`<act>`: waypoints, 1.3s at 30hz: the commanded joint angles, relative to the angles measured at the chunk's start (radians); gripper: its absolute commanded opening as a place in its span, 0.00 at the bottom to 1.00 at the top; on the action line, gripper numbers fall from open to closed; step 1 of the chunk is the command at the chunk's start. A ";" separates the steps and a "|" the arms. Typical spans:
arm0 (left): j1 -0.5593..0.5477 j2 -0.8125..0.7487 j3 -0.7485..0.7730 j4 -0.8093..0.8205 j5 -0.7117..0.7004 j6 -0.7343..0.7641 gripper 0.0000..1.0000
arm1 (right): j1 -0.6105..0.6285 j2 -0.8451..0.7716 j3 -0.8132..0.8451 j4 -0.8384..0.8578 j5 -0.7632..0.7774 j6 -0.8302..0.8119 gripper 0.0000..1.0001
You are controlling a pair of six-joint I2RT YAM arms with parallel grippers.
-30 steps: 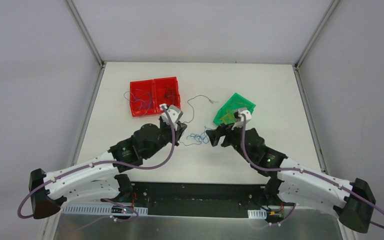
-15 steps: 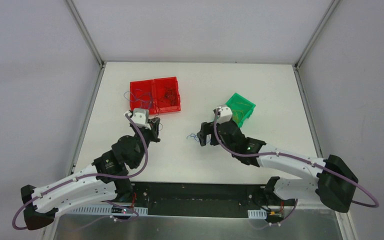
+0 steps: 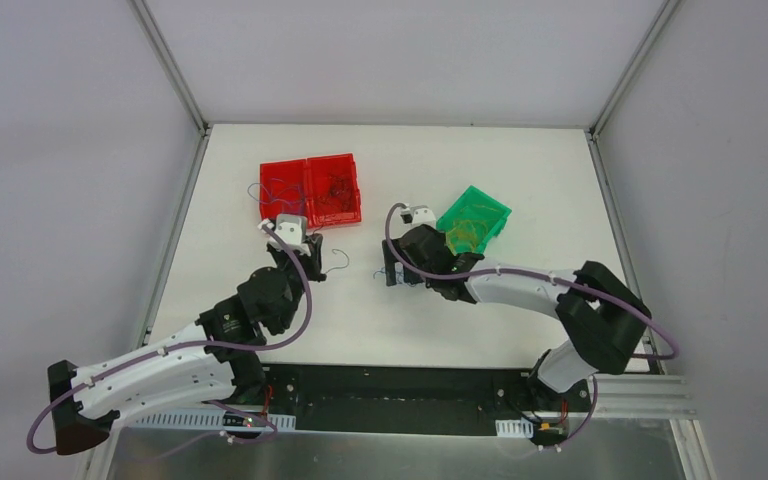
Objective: Untangle the cables
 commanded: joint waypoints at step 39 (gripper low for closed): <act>0.334 0.542 0.435 0.109 0.082 0.081 0.00 | -0.047 -0.324 -0.102 -0.002 0.038 0.097 0.00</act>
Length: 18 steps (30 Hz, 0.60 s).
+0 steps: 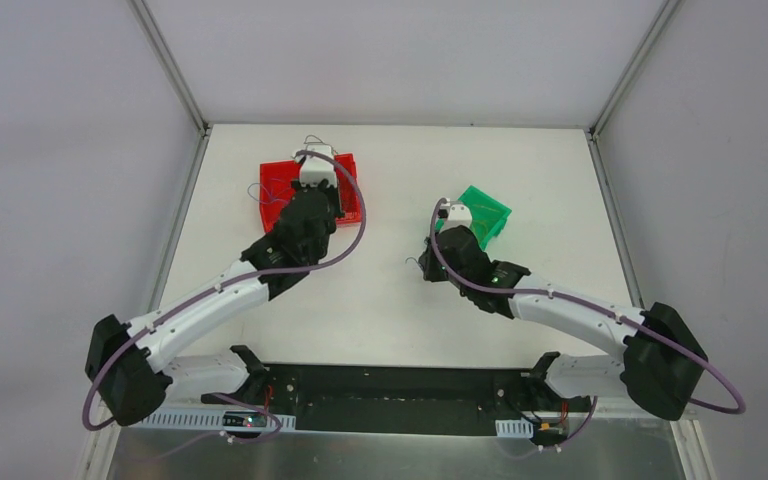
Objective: Untangle the cables
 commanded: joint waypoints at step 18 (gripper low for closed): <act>0.264 0.531 0.251 0.125 0.243 -0.061 0.00 | -0.029 -0.169 -0.076 0.093 0.052 0.022 0.00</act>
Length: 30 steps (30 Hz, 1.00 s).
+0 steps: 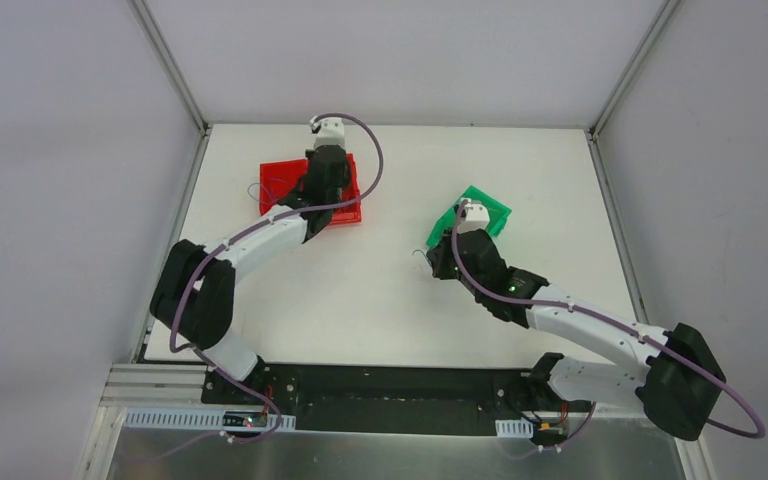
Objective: Untangle the cables
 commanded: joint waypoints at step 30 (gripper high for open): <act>0.024 0.073 0.211 -0.217 0.188 -0.210 0.00 | -0.022 -0.078 -0.021 0.045 -0.008 0.022 0.00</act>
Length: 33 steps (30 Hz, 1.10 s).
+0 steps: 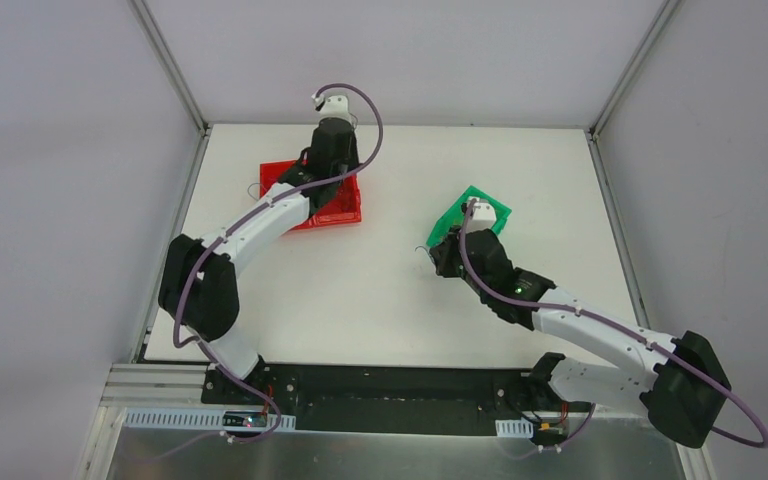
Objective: Untangle the cables
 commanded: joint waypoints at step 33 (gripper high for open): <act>0.110 -0.271 -0.388 0.305 0.194 -0.034 0.00 | -0.007 -0.048 -0.011 0.037 -0.022 0.013 0.00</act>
